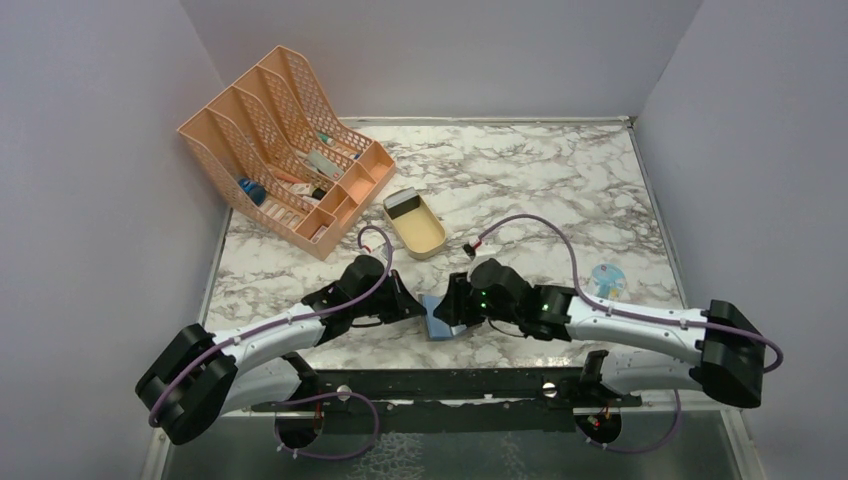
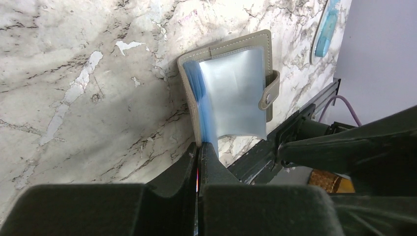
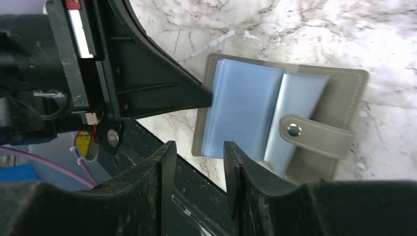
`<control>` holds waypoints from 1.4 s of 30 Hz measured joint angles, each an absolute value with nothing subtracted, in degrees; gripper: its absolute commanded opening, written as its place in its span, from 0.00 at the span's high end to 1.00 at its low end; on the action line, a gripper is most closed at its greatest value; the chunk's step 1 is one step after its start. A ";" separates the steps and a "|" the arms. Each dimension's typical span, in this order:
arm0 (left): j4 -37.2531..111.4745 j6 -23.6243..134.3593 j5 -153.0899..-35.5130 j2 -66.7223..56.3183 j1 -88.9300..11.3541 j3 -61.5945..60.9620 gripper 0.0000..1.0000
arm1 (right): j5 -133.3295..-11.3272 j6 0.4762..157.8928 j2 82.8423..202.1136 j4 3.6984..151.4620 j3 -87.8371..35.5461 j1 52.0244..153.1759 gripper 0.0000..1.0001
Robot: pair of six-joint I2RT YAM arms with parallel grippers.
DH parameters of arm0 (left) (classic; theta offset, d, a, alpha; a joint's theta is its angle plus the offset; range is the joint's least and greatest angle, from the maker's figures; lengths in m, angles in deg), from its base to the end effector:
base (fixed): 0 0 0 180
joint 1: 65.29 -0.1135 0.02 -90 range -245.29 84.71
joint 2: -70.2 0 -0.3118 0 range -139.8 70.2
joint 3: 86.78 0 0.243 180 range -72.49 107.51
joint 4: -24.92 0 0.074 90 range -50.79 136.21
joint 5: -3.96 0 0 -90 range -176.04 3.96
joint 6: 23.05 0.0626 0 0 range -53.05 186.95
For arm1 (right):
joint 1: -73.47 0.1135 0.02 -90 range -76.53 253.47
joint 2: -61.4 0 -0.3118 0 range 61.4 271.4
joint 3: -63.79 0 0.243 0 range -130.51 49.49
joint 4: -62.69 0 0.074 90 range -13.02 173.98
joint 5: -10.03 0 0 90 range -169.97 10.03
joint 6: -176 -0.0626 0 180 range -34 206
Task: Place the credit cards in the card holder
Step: Open the card holder at the center of the board.
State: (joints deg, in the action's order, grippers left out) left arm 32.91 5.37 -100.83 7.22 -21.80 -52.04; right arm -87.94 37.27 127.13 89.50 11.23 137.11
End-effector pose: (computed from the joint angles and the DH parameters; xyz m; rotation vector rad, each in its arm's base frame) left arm 0.1348 -0.1499 0.1968 -0.2303 2.4919 -1.2020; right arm 0.1111 0.2046 0.2550 -0.2356 2.4052 0.8426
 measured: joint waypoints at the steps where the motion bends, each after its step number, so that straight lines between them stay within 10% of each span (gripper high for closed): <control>1: 32.91 5.37 -100.83 7.22 -21.80 -52.04 1.00 | -87.08 37.29 128.40 88.36 11.32 137.11 0.54; 9: 33.52 5.43 -100.76 7.20 -21.85 -52.04 1.00 | -85.42 38.36 136.81 85.04 11.29 137.11 0.41; 42: 34.85 8.16 -99.71 4.62 -22.33 -52.04 1.00 | -86.54 39.85 144.79 81.56 11.97 137.11 0.53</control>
State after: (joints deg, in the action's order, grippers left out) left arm 34.85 8.16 -99.71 4.62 -22.33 -52.04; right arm -86.54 39.85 144.79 81.56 11.97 137.11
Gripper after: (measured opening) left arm 0.018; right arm 0.514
